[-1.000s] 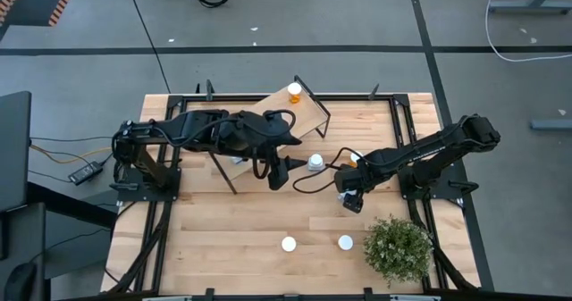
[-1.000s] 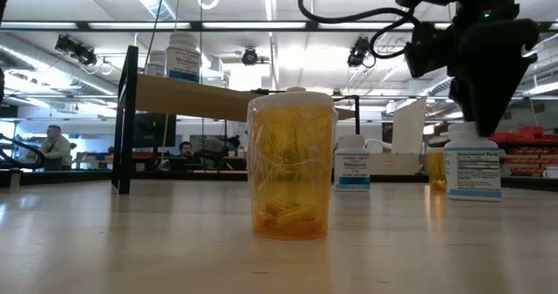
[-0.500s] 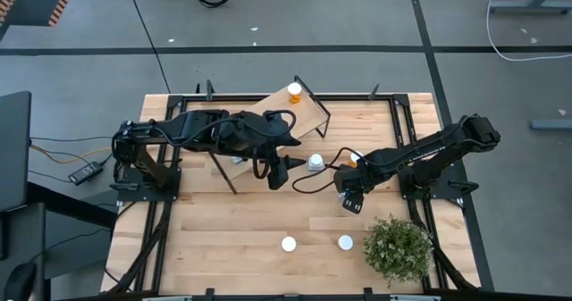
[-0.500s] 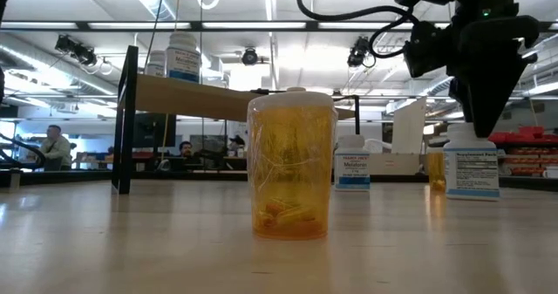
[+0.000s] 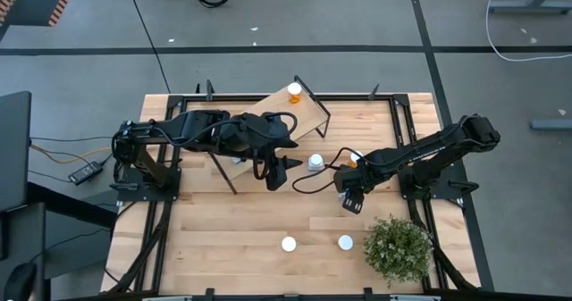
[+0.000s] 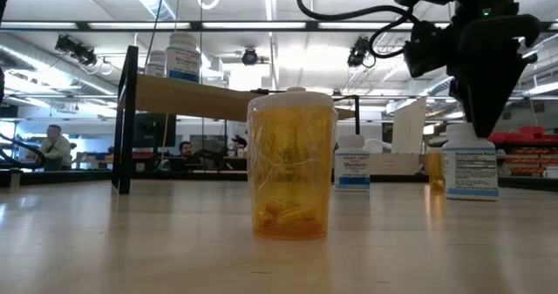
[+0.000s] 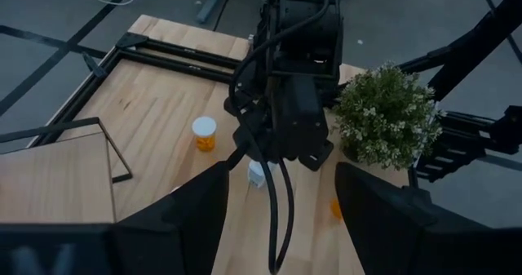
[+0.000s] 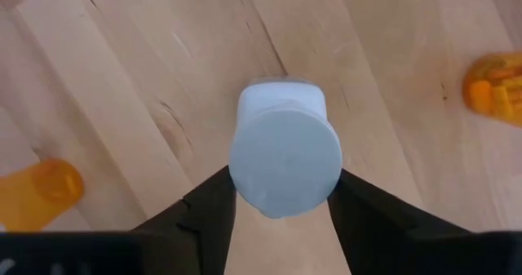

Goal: Pick and place medicine bottles onto shelf by color
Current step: Put the white pill bottle on the shelf

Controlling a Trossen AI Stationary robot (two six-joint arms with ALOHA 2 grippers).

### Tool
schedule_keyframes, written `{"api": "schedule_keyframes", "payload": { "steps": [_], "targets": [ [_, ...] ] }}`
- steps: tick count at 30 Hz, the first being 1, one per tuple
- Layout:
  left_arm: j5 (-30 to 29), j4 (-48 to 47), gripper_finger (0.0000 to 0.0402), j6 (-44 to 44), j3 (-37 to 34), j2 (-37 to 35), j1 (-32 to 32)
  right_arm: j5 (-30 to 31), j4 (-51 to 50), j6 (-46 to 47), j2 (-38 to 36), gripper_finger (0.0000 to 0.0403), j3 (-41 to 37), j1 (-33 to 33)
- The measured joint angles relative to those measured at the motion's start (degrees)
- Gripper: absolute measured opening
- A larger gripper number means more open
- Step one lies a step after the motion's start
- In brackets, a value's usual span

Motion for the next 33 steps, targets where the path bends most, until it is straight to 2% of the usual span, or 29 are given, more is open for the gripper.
{"api": "schedule_keyframes", "payload": {
  "steps": [4,12,15,21,33],
  "targets": [
    [0.00,0.00,0.0231,0.00,0.00,0.00,0.00,-0.28,0.89,0.00,0.00,0.0215,0.01,0.00],
    [0.00,0.00,0.0231,-0.04,0.00,0.00,-0.01,0.04,4.61,0.92,0.00,0.0285,0.07,-0.01],
    [0.00,0.00,0.0231,-0.04,0.00,0.00,-0.22,0.26,4.60,0.57,0.00,0.0294,0.07,0.00],
    [0.00,0.00,0.0231,-0.07,0.00,0.00,-0.33,1.42,5.03,-1.10,0.00,0.0275,0.07,0.00],
    [0.00,0.00,0.0231,-0.09,0.00,0.00,-0.31,1.57,5.15,-1.59,0.00,0.0195,0.07,-0.42]
  ]
}}
